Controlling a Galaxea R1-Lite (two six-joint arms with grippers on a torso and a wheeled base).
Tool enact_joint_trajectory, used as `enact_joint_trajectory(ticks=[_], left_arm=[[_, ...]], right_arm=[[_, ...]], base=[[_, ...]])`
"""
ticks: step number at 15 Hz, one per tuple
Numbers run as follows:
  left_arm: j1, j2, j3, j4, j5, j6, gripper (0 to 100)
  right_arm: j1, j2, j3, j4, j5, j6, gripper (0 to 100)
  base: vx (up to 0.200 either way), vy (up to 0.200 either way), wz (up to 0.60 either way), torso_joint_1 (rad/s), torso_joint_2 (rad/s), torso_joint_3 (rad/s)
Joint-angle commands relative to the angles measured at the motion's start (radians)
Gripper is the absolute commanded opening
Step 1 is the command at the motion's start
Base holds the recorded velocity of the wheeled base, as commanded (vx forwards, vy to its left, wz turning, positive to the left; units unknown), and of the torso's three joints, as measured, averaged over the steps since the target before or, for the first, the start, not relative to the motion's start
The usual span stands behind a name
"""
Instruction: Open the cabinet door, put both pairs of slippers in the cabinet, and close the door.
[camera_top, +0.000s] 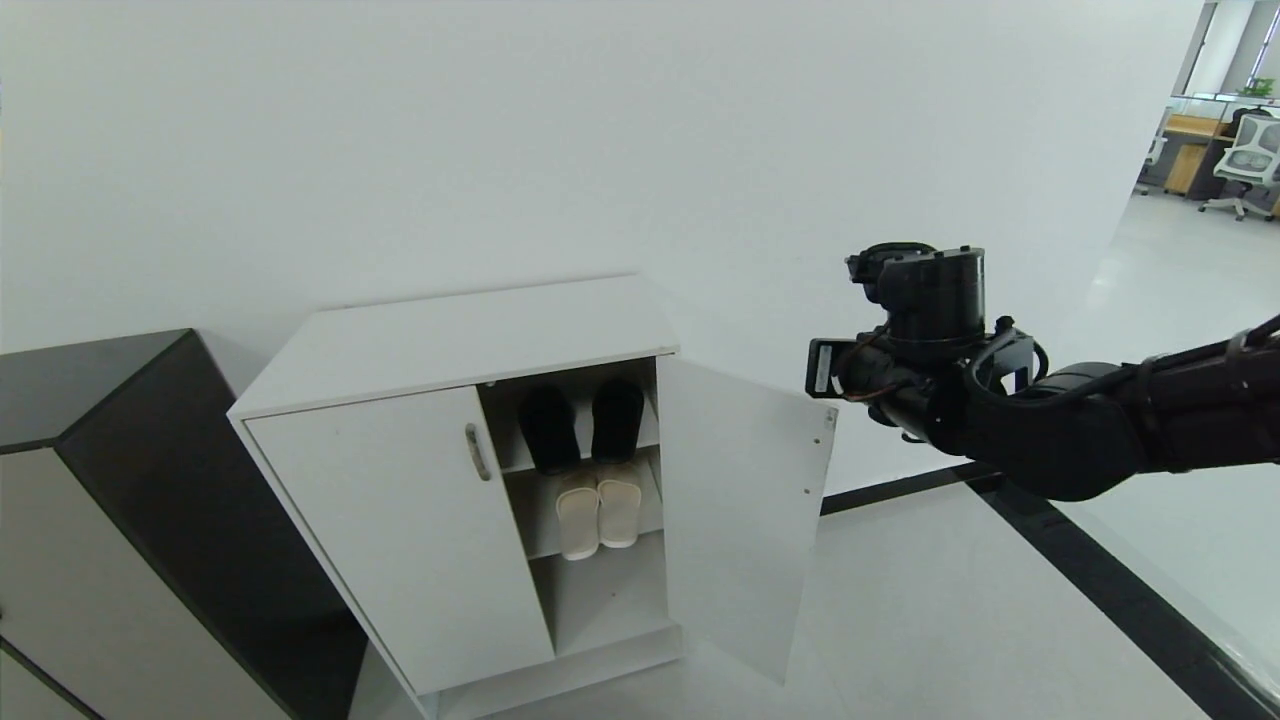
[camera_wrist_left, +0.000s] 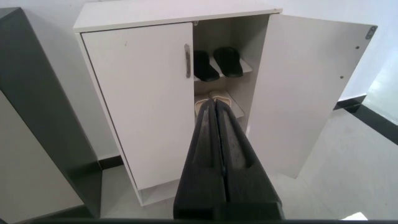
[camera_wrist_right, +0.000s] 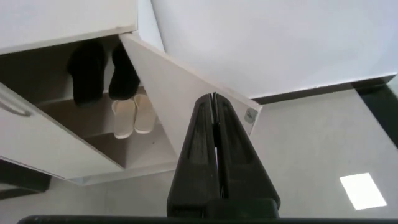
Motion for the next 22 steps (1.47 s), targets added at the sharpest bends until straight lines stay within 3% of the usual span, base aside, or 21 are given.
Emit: enact_joint_trajectory(ticks=[1,7,22], left_arm=[[0.0,0.001,0.0,0.0,0.0,0.0,0],[0.0,0.001,0.0,0.0,0.0,0.0,0],[0.0,0.001,0.0,0.0,0.0,-0.001,0]], right_arm=[[-0.055,0.096,-0.063,0.003,0.011,0.006,0],[-0.107,0.236,-0.149,0.003,0.025,0.016,0],[-0.112,0.286,-0.149,0.006,0.025,0.014,0]], base=[[0.0,0.0,0.0,0.0,0.0,0.0],[0.0,0.0,0.0,0.0,0.0,0.0],[0.0,0.0,0.0,0.0,0.0,0.0]])
